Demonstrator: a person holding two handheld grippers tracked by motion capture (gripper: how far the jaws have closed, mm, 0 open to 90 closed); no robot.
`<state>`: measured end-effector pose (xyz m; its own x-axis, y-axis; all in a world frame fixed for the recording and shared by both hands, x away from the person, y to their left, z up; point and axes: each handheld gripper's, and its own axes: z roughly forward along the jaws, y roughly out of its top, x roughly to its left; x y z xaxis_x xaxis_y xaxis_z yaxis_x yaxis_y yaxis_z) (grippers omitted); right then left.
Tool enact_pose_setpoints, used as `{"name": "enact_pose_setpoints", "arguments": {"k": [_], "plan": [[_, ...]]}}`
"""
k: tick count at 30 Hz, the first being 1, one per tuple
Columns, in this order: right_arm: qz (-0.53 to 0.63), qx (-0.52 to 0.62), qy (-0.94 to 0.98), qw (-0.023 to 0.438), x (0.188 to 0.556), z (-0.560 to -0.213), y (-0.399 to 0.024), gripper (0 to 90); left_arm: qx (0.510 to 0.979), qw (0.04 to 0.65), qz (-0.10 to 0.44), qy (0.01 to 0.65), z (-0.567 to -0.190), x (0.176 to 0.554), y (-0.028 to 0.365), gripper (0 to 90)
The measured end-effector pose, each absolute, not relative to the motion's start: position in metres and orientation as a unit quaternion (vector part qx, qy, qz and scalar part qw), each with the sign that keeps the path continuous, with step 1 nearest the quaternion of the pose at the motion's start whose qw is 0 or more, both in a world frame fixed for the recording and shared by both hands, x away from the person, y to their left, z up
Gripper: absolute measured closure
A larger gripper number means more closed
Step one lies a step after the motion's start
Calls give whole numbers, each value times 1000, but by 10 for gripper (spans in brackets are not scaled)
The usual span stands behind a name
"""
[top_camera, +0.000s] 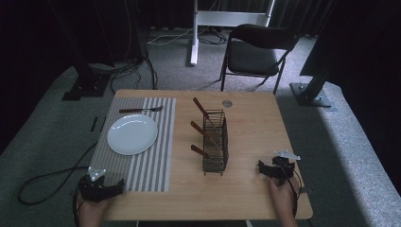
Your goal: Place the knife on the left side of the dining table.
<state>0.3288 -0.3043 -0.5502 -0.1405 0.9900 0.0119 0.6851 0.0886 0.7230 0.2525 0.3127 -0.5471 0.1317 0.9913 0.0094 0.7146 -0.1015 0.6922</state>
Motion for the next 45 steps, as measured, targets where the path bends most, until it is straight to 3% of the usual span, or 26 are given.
{"name": "enact_pose_setpoints", "arguments": {"k": [33,45], "plan": [[300,604,693,254,329,-550,-304,119,713,275,228,604,-541,255,314,14],[300,604,693,254,329,-550,-304,119,738,292,218,568,-518,258,289,14]]}}
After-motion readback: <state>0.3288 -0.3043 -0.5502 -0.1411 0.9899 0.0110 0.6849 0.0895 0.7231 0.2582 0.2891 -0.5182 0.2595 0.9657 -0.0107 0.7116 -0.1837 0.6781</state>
